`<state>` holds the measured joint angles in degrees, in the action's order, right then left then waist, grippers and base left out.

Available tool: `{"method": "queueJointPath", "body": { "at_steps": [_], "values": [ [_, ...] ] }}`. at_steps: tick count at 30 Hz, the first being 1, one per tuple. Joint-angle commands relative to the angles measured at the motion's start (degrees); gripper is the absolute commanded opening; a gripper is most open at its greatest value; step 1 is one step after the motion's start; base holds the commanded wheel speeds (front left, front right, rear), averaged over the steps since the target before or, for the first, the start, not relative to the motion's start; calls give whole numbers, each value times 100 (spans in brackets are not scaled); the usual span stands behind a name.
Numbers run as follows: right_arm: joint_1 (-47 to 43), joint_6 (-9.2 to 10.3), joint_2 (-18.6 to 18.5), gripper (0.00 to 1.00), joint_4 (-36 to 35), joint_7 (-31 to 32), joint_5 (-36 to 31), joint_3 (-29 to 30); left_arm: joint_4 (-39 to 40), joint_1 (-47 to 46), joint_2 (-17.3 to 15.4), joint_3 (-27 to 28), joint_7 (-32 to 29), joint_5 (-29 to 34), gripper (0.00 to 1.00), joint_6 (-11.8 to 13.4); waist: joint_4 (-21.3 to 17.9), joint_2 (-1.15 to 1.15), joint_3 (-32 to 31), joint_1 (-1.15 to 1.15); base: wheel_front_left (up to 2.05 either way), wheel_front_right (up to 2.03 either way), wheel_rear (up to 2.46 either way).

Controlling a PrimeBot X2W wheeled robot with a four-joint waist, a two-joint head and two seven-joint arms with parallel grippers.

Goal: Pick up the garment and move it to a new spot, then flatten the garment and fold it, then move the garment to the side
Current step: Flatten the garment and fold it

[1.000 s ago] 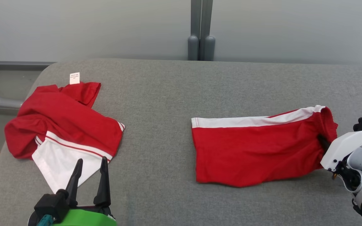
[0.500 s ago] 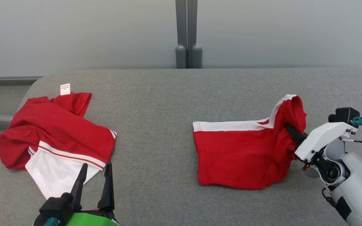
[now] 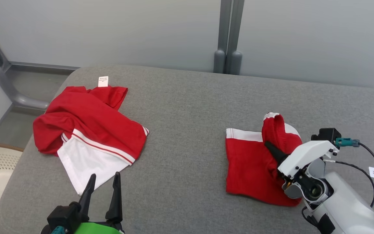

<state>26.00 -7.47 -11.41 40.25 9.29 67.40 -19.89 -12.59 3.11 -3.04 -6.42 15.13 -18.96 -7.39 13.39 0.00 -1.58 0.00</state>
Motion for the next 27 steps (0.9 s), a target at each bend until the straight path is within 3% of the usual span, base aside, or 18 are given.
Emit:
{"method": "queueJointPath", "body": {
  "at_steps": [1,6,8,9,10,18,22,27],
  "values": [
    [-61,-5,34,0,103,-52,29,19,-11,-22,-32,-6,1,-43,100,-17,237,0,-2,0,0,0,0],
    [45,-5,230,0,385,-100,42,-4,-36,-40,-67,-17,1,-66,100,-17,372,0,15,0,0,0,0],
    [82,-5,300,15,483,-131,24,-36,-41,-47,-72,-17,1,-78,100,-17,396,0,25,0,0,0,0],
    [101,-5,323,33,534,-147,24,-47,-47,-49,-71,-10,1,-82,100,-17,400,0,32,0,0,0,0],
    [117,-5,336,100,573,-153,14,-57,-50,-48,-71,-7,1,-85,100,-17,400,0,38,0,0,0,0],
    [155,-5,345,100,249,-197,161,-174,-75,-27,-62,84,0,-90,100,-17,189,0,37,0,0,0,0],
    [63,-5,137,100,-310,-438,191,-173,-38,-3,-49,130,0,-78,100,-17,-20,0,3,0,0,0,0],
    [-113,-5,-432,100,-1111,-1035,-165,-250,51,34,-30,209,1,-64,100,-15,-314,0,-50,0,0,0,0]
  ]
}}
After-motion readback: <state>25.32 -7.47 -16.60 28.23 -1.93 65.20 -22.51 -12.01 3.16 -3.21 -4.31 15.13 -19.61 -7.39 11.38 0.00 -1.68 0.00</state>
